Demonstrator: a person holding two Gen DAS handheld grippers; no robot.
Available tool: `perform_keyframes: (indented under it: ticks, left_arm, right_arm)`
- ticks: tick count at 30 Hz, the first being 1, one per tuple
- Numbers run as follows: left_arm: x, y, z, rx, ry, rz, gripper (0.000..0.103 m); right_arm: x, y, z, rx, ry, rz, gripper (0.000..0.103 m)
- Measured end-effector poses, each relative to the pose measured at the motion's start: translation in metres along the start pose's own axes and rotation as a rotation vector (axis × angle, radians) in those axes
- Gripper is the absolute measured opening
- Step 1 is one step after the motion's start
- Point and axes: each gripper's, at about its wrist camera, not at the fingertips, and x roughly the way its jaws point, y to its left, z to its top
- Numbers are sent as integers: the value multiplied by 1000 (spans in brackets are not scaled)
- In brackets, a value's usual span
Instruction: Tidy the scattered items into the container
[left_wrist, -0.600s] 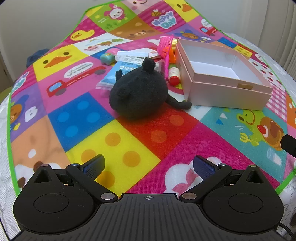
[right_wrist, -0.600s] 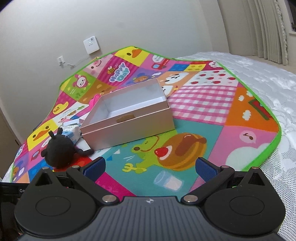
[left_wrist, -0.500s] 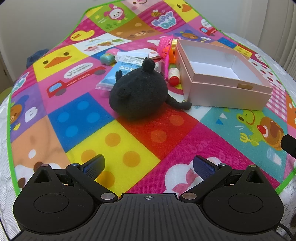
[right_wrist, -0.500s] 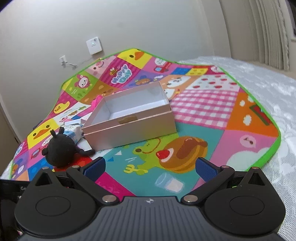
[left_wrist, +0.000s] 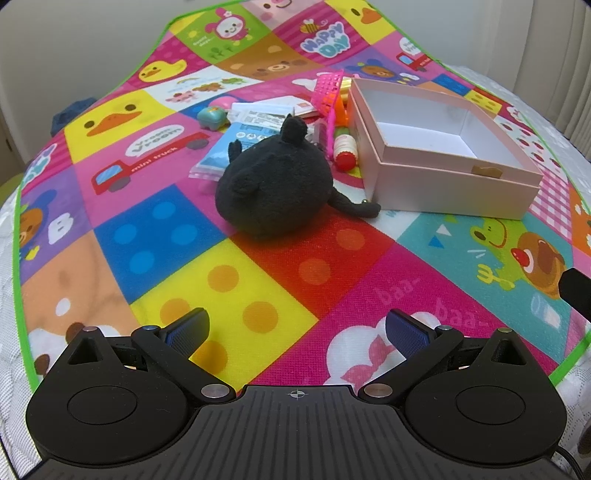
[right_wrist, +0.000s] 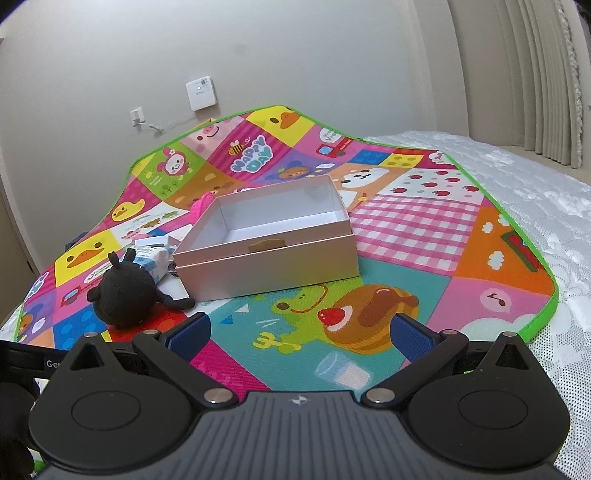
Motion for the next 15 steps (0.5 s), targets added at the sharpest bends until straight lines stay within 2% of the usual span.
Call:
perform_keyframes:
  ticks: [11, 15]
  left_arm:
    - [-2, -5, 1, 12, -15, 3, 103]
    - [-6, -7, 1, 34, -48, 14, 103]
  right_arm:
    - [0, 1, -1, -12, -2, 5, 103]
    - [-2, 6, -1, -36, -4, 7, 103]
